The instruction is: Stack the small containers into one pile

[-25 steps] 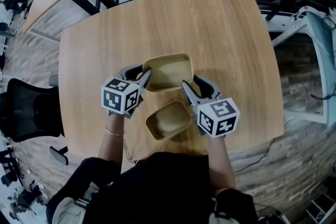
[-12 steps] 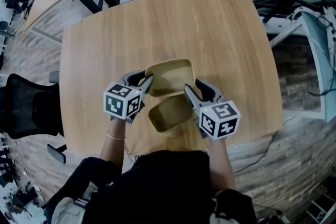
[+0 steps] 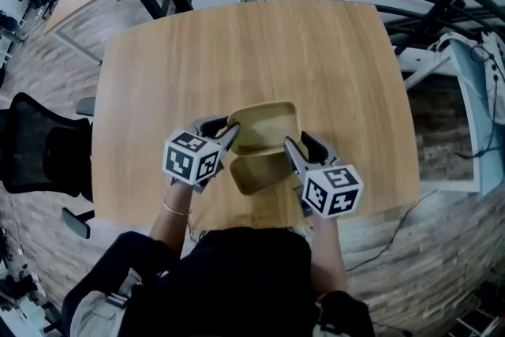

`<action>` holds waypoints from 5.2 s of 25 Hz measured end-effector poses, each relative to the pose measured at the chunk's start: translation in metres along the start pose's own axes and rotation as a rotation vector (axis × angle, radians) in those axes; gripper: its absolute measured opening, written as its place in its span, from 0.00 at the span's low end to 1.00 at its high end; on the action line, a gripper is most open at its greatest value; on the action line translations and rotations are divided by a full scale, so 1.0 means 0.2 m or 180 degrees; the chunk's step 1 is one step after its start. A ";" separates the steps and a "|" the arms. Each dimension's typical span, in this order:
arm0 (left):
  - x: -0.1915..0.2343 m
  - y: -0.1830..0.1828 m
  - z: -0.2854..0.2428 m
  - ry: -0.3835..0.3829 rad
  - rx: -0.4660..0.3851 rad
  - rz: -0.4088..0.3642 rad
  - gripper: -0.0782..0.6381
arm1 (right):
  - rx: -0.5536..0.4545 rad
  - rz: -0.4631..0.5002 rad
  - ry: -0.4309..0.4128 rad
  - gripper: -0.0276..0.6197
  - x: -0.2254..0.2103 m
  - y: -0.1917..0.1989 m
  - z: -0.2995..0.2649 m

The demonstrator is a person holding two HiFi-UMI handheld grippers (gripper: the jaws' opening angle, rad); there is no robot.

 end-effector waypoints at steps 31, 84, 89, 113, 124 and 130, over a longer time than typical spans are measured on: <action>-0.29 0.30 0.26 -0.0052 0.0039 0.0248 0.23 | 0.0153 0.0217 -0.0201 0.29 0.10 0.12 0.22; -0.25 0.56 0.19 0.0194 0.0618 0.0720 0.21 | 0.0960 0.0657 -0.0029 0.22 0.04 0.44 0.10; -0.24 0.55 0.18 0.0218 0.0634 0.0738 0.21 | 0.0980 0.0763 0.0041 0.14 0.01 0.44 0.09; -0.23 0.52 0.15 0.0295 0.0716 0.0596 0.21 | 0.1173 0.1093 -0.0214 0.19 -0.02 0.41 0.05; -0.22 0.50 0.14 0.0343 0.0913 0.0399 0.21 | 0.1113 0.1259 -0.0398 0.14 0.00 0.27 -0.02; -0.22 0.45 0.16 0.0458 0.0998 0.0399 0.21 | 0.1274 0.1198 -0.0553 0.12 0.00 0.20 -0.04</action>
Point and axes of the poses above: the fingertips, and each gripper's own axes: z backward along the fingers, x to its left, y out of its underside, the point moved 2 cm from there along z, backward along the fingers, and after that the axes turned 4 degrees about z, right-handed, at the moved point
